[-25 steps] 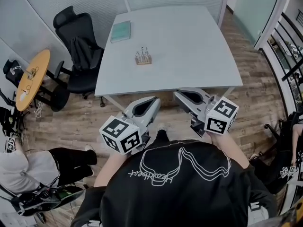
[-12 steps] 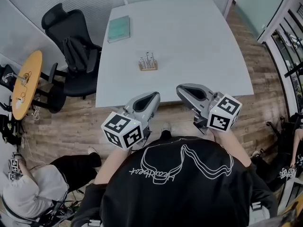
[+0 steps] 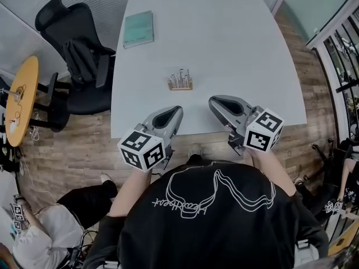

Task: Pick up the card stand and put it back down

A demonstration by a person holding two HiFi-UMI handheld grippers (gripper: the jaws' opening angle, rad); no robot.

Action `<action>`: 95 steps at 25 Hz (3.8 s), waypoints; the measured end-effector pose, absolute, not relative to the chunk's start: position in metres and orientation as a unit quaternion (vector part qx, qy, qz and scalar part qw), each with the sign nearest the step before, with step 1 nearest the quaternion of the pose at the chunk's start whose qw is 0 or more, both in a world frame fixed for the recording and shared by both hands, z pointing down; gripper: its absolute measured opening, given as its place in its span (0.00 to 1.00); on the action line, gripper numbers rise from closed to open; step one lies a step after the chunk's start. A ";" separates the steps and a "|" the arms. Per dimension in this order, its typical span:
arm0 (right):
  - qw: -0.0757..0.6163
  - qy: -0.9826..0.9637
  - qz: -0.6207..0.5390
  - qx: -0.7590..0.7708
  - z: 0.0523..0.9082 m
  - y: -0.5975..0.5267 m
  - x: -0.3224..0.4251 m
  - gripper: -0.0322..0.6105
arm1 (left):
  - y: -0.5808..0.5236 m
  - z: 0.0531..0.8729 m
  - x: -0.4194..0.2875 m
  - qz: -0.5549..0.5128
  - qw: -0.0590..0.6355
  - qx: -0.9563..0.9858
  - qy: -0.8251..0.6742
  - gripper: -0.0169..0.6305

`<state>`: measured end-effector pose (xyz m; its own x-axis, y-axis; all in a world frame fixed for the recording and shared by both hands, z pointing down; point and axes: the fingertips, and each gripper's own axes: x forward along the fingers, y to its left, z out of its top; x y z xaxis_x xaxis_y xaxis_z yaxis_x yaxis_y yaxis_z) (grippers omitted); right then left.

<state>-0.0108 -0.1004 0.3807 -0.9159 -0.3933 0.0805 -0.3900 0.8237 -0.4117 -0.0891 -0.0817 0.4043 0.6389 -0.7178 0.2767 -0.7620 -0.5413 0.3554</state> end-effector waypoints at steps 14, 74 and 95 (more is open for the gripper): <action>-0.069 0.932 -0.257 -0.245 0.470 -0.186 -0.037 0.17 | -0.168 0.484 -0.146 0.083 0.265 0.853 -0.441 0.05; -0.217 0.909 -0.221 -0.277 0.574 -0.237 -0.081 0.20 | -0.230 0.568 -0.166 0.137 0.312 0.802 -0.491 0.16; -0.169 0.936 -0.160 -0.265 0.442 -0.207 -0.069 0.20 | -0.197 0.439 -0.153 0.119 0.269 0.830 -0.474 0.16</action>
